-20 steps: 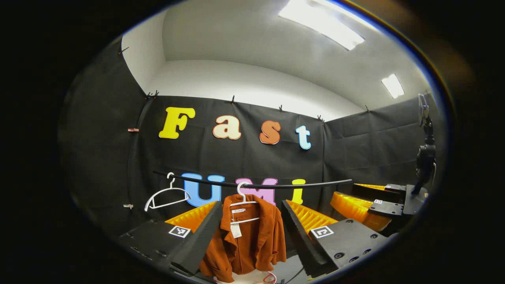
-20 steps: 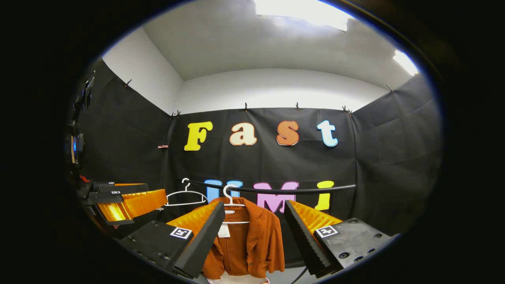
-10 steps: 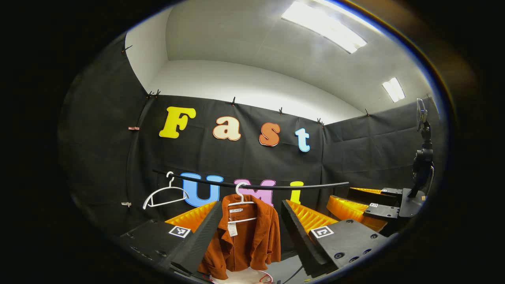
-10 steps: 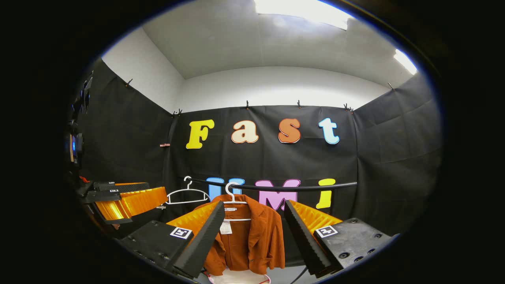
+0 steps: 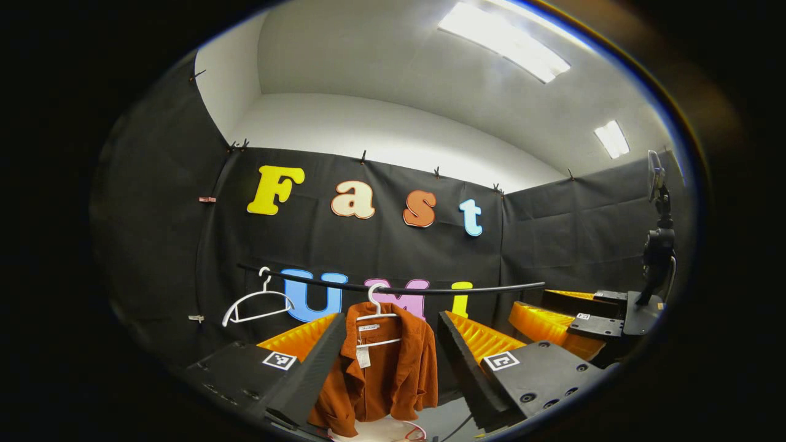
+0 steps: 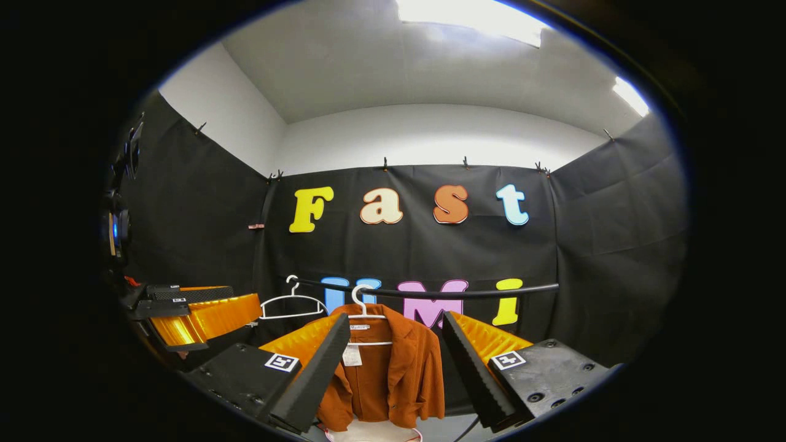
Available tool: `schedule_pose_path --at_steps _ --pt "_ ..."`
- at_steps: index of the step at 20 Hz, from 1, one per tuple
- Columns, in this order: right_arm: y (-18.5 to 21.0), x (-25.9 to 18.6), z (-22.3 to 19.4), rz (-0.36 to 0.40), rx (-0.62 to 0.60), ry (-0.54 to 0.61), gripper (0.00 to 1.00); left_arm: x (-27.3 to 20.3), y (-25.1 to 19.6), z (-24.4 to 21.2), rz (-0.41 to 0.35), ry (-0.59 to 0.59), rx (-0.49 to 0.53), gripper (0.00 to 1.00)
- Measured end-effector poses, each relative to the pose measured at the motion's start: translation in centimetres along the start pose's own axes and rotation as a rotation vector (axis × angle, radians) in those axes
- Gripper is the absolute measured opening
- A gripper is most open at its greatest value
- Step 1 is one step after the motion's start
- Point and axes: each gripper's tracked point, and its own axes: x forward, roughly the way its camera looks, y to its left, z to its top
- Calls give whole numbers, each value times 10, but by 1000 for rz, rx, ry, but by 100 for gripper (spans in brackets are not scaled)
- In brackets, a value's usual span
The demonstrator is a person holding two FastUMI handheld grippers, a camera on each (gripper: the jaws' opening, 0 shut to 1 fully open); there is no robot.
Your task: Grasp the clothes on the hanger with both hands and then place them into the laundry hamper below.
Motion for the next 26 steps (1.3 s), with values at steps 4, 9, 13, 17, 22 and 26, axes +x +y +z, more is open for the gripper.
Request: schedule_pose_path --at_steps 4,9,13,17,22,26 --pt "5 1 -3 -5 6 10 98 1 3 -3 -9 7 -3 94" --pt "12 4 -11 -16 5 17 98 1 6 -9 -38 16 -6 94" --pt "18 8 -28 -32 -8 42 97 4 12 -27 -60 43 -15 94" --pt "23 13 -53 -32 -9 93 98 13 18 -49 -64 80 -39 94" --pt "16 38 -89 -38 -10 118 97 40 24 -85 -36 124 -60 95" --pt "18 76 -127 9 6 118 98 69 28 -114 -3 126 -62 94"
